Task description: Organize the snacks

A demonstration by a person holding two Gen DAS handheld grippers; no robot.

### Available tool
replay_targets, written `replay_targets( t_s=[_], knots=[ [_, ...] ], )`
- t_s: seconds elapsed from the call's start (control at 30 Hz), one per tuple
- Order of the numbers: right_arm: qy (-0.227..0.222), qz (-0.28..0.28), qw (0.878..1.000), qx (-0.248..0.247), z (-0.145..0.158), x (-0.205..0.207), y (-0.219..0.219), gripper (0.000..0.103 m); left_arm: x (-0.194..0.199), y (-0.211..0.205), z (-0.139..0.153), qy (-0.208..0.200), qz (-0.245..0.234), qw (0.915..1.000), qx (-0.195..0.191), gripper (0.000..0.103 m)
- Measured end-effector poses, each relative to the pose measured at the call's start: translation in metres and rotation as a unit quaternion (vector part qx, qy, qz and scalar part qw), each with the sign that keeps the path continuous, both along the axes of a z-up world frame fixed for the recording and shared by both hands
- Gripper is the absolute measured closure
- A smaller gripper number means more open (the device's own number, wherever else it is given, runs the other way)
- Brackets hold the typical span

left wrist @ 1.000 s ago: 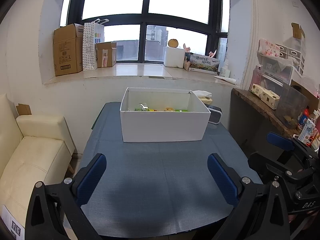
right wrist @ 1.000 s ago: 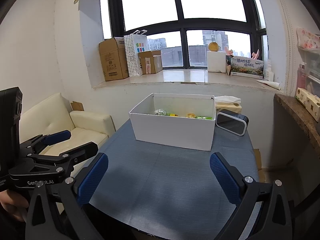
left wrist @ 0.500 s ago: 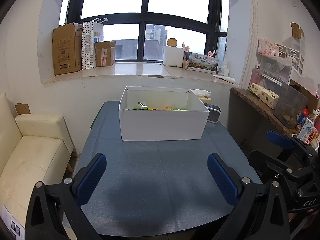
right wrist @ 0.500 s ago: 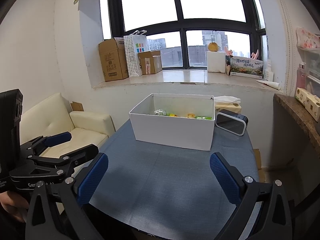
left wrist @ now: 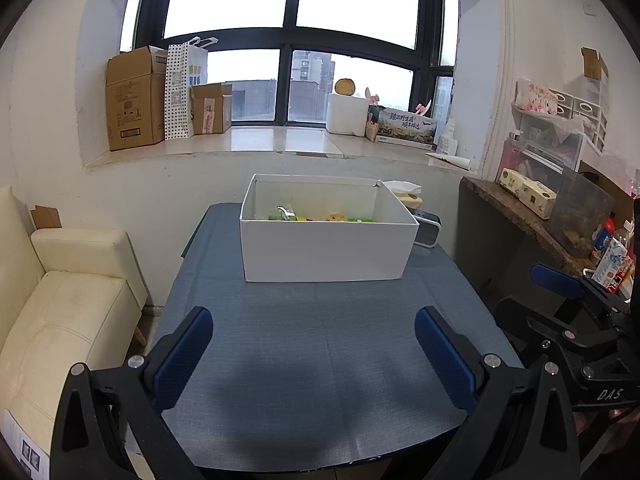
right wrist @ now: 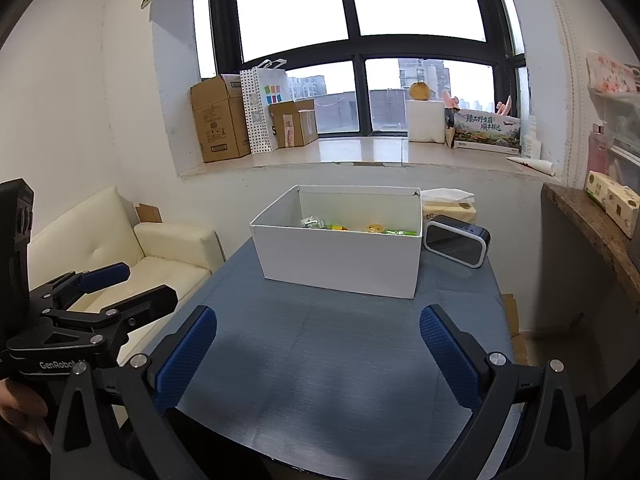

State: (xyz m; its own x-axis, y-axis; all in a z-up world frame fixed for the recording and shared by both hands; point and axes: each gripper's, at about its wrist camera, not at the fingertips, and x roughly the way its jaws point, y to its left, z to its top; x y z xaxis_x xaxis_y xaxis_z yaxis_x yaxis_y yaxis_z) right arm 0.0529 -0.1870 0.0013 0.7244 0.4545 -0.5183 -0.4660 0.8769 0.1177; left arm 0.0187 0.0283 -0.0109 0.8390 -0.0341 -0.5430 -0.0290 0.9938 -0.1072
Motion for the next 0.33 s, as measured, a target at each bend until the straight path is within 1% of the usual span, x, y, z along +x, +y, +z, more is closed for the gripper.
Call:
replay_targets(
  t_s=[0.33],
  knots=[
    [0.002, 0.0, 1.0, -0.001, -0.001, -0.0004, 0.0003, 0.0, -0.0051, 0.0018, 0.0019, -0.005, -0.005, 1.0, -0.005, 0.0]
  ],
)
